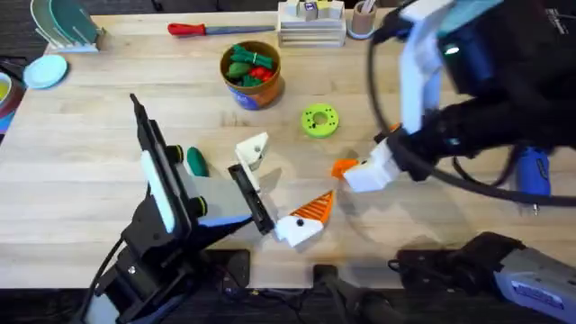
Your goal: Pick up the gripper from the table and insert it into the empty holder that is missing its gripper. Then pick up a screw, insert it into the mounting hole, and use the screwdriver to tighten it. Finally, clean up the table by picking up the vegetable and placing it into the bucket.
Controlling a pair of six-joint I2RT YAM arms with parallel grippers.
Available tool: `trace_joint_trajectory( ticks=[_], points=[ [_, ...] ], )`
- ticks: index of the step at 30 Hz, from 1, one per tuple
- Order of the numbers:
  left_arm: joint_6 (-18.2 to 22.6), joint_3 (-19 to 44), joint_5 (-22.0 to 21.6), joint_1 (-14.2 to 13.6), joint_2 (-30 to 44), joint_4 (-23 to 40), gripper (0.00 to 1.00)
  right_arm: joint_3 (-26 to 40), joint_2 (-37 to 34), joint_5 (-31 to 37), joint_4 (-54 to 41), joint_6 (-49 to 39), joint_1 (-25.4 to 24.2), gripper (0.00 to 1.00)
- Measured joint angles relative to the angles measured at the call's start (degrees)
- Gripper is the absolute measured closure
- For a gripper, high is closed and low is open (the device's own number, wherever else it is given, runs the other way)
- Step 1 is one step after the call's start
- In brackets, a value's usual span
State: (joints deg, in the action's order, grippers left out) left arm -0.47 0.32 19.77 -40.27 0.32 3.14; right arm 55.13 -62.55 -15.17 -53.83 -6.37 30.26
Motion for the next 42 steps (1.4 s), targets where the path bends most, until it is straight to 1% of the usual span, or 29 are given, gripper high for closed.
trace_joint_trajectory(
  ticks=[3,8,12,15,18,21,24,26,29,31,33,36,37,39,42],
  points=[
    [0.0,0.0,0.0,0.0,0.0,0.0,0.008,0.0,-4.1,0.8,0.1,-1.6,1.3,0.008],
    [0.0,0.0,0.0,0.0,0.0,0.0,0.008,0.0,-10.8,1.9,1.2,-4.9,1.5,0.007],
    [0.0,0.0,0.0,0.0,0.0,0.0,0.008,0.0,-14.1,4.4,2.6,-6.2,1.5,0.013],
    [0.0,0.0,0.0,0.0,0.0,0.0,0.008,0.0,-15.5,5.6,3.6,-6.7,1.6,0.066],
    [0.0,0.0,0.0,0.0,0.0,0.0,0.008,0.0,-16.6,6.2,4.1,-7.0,2.5,0.144],
    [0.0,0.0,0.0,0.0,0.0,0.0,0.008,0.0,-17.5,6.6,4.5,-7.2,4.1,0.264],
    [0.0,0.0,0.0,0.0,0.0,0.0,0.008,0.0,-18.1,6.6,4.8,-7.3,5.5,0.336],
    [0.0,0.0,0.0,0.0,0.0,0.0,0.008,0.0,-18.1,6.6,4.9,-7.4,6.1,0.404],
    [0.0,0.0,0.0,0.0,0.0,0.0,0.008,0.0,-18.1,6.6,4.9,-7.4,6.3,0.573],
    [0.0,0.0,0.0,0.0,0.0,0.0,0.008,0.0,-18.1,6.9,4.9,-7.4,6.3,0.74],
    [0.0,0.0,0.0,0.0,0.0,0.0,0.008,0.0,-18.1,7.2,5.0,-7.5,6.3,0.815],
    [0.0,0.0,0.0,0.0,0.0,0.0,0.008,0.1,-18.1,7.9,5.2,-7.6,6.3,0.973],
    [0.0,0.0,0.0,0.0,0.0,0.0,0.008,0.2,-18.1,7.9,5.0,-7.6,6.3,0.988],
    [0.0,0.0,0.0,0.0,0.0,0.0,0.008,0.6,-18.1,7.9,3.9,-7.6,6.3,0.985],
    [0.0,0.0,0.0,0.0,0.0,0.0,0.008,2.7,-18.0,7.9,1.8,-7.6,6.3,0.987]
  ],
)
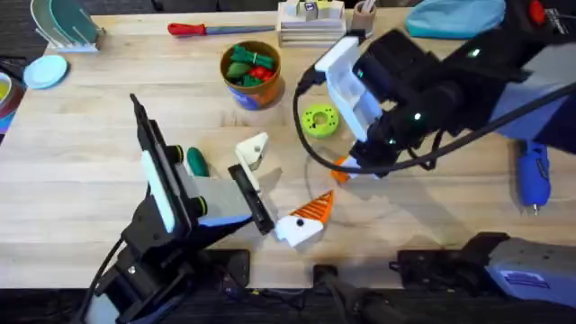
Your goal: Pick up the gripper from the table and insert it into the empty holder that is missing its gripper. Then pick up a screw, insert it into the mounting hole, and use the screwdriver to tighten it. Finally, clean up the table by picking up the vegetable and placing it into the bucket.
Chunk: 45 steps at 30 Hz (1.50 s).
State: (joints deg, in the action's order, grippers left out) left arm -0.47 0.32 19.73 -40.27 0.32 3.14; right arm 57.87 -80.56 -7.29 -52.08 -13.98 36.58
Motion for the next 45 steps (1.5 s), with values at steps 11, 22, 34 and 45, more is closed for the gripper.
trace_joint_trajectory(
  ticks=[11,22,34,45],
  points=[
    [0.0,0.0,0.0,0.0,0.0,0.0,0.009,7.2,6.0,-6.2,7.5,5.4,-4.1,0.992],
    [0.0,0.0,0.0,0.0,0.0,0.0,0.008,7.2,-4.2,-45.6,8.4,14.2,-16.3,0.992],
    [-0.3,0.0,-2.7,0.1,0.0,0.1,0.008,7.2,-16.7,-66.9,8.8,17.2,-15.4,0.993],
    [-3.3,0.0,-3.2,0.1,0.0,0.1,0.008,7.2,-18.1,-69.0,8.3,17.5,-15.4,0.993]
  ],
)
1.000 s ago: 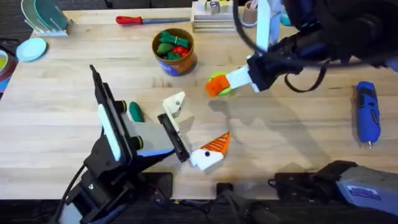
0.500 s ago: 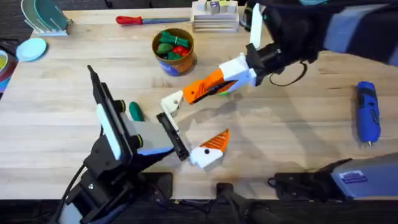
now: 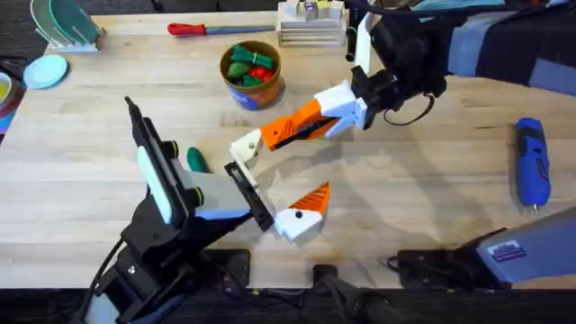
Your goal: Pick up the gripper from the table and insert it into the empty holder that is missing its gripper. Then pick up a screw, insert it into the mounting hole, and use the screwdriver to tighten it. Finally, clean up the table by picking up the vegetable and placing it into the bucket.
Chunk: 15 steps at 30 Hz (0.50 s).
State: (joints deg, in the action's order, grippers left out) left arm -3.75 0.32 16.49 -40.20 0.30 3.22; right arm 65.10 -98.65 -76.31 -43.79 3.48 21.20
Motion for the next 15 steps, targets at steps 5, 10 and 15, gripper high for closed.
trace_joint_trajectory(
  ticks=[5,10,15],
  points=[
    [-1.4,0.0,0.4,-0.1,0.0,0.0,0.007,0.0,0.0,2.1,-2.7,0.2,1.6,0.993],
    [-2.4,0.0,-0.5,0.2,0.0,0.1,0.009,0.0,0.0,2.5,-0.8,0.4,3.4,0.993],
    [-2.7,0.0,-1.2,0.2,0.0,0.1,0.008,0.0,0.0,2.6,0.9,0.9,3.8,0.993]
  ],
)
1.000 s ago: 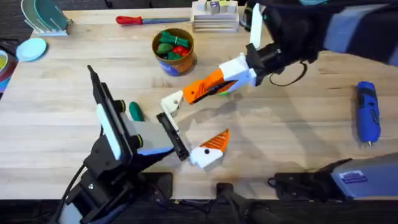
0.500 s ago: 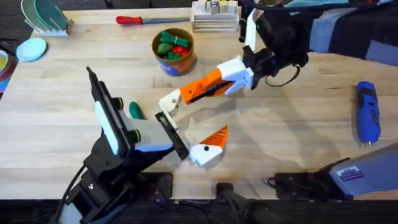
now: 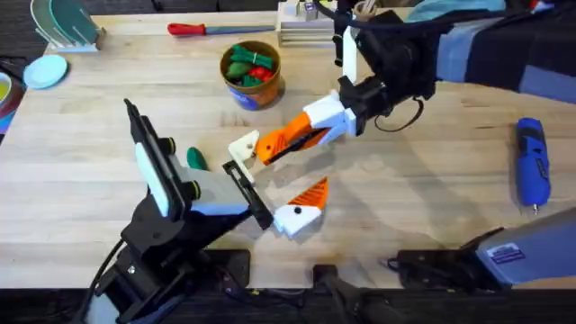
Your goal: Pick up the gripper from the table and insert it into the empty holder that is missing its gripper. Then pick up a screw, insert it into the mounting hole, and use the screwdriver to tighten it. Finally, clean up the table by picking up the vegetable and placing it into the bucket.
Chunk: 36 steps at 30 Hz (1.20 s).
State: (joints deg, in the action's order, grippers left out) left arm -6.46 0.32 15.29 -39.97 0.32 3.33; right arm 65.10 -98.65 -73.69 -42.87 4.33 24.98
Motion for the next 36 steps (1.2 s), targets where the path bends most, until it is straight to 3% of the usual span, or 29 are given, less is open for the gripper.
trace_joint_trajectory(
  ticks=[8,15,24,36],
  points=[
    [0.0,0.0,-2.4,0.4,0.0,0.1,0.008,0.0,-0.2,0.3,10.2,4.5,0.6,0.993],
    [-0.3,0.0,-4.4,0.7,0.0,0.4,0.008,0.0,-4.3,-2.3,15.2,11.3,0.8,0.993],
    [-1.4,0.0,-2.4,0.4,0.0,0.3,0.008,0.0,-7.8,-5.3,18.2,17.2,1.6,0.994],
    [-2.0,0.0,-4.2,0.5,0.0,0.4,0.008,0.1,-8.2,-3.8,28.0,26.5,5.5,0.994]
  ],
)
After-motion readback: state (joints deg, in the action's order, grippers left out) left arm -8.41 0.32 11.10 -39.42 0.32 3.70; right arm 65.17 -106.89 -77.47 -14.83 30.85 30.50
